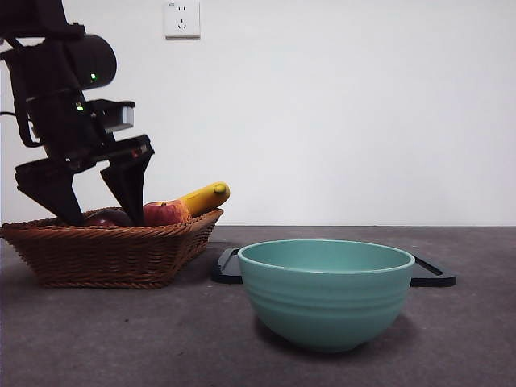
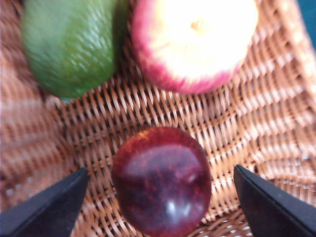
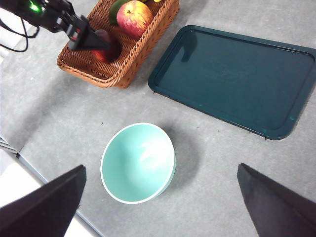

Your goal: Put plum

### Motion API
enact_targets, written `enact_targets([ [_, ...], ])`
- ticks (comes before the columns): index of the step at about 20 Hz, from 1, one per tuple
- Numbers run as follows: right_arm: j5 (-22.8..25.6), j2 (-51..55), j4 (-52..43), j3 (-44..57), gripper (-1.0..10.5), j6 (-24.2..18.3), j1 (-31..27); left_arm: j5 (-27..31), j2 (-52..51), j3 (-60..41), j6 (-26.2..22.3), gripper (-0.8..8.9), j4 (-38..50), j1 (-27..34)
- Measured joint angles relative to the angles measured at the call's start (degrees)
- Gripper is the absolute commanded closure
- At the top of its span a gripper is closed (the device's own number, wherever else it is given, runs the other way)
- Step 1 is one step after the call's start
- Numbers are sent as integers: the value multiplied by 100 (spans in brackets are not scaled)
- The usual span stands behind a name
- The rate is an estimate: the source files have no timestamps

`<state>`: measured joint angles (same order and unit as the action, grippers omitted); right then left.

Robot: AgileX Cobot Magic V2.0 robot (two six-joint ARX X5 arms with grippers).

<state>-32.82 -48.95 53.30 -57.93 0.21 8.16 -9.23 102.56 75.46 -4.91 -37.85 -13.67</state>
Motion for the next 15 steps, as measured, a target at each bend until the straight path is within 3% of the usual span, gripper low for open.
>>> enact_targets([
  [5, 0, 0, 0, 0, 456, 0, 0, 4, 195, 0, -15, 355, 9, -28],
  [9, 0, 0, 0, 0, 456, 0, 0, 4, 216, 0, -15, 506, 15, -42],
  [15, 0, 0, 0, 0, 456, 0, 0, 7, 208, 0, -13, 513, 0, -46],
])
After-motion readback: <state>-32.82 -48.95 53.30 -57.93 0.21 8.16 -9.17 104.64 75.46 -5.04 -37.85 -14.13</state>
